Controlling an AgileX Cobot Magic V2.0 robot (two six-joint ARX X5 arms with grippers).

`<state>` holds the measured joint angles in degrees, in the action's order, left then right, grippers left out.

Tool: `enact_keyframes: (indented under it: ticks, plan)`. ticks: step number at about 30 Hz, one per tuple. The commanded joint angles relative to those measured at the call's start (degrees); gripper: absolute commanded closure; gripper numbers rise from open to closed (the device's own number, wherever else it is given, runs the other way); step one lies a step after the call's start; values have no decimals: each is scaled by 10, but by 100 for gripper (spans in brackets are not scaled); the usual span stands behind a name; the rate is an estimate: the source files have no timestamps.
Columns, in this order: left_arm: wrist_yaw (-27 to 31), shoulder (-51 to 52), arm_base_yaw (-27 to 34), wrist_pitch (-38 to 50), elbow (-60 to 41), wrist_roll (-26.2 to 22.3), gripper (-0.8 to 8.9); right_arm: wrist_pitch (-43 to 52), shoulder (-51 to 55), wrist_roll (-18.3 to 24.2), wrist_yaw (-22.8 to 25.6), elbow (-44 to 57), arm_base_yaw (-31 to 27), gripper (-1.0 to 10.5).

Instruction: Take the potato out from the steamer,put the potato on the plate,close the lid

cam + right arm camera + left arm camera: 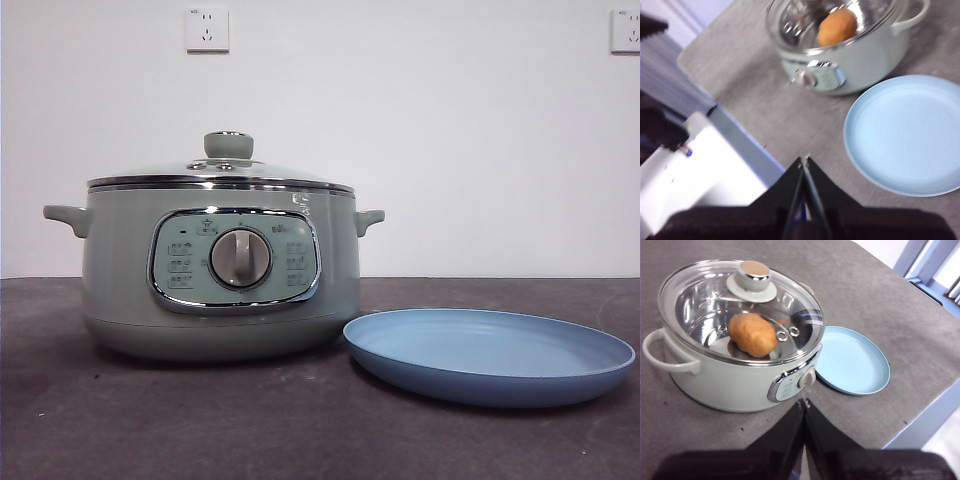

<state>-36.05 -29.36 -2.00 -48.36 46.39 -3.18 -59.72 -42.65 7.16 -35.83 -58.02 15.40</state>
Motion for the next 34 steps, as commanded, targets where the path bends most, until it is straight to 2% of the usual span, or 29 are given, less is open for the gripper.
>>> enact_keyframes:
  ticks: [1,4,5,6,7,9,10,11,12,13,24,30,34]
  plan:
    - [-3,-6,1,-6,18,-21,821,-2,-3,15,0,0,12,958]
    - [-1,-6,1,3,21,-20,809,2,-3,13,0,0,16,936]
    - [1,-6,1,3,21,-20,778,2,-3,10,0,0,16,935]
    - [0,-6,1,2,21,-20,708,2,-3,8,1,0,16,916]
    - [0,-6,1,2,21,-19,579,3,-3,8,1,0,16,845]
    - [0,-6,1,4,21,-14,285,6,-3,7,1,0,16,634]
    - [0,-6,1,5,21,-14,189,8,-3,2,1,0,16,506]
    - [0,-6,1,7,21,-14,162,9,-3,0,1,0,16,398]
    - [0,-6,1,8,21,-14,162,10,-3,-3,1,0,16,342]
    - [1,-6,1,9,21,-14,162,10,-3,-5,1,0,16,334]
    - [7,-16,1,75,21,-9,163,10,-4,-13,2,0,16,348]
    - [16,-73,-6,120,37,-10,162,10,-5,-13,2,0,16,348]
    - [16,-138,-31,162,64,-10,163,10,-5,-14,2,0,16,348]
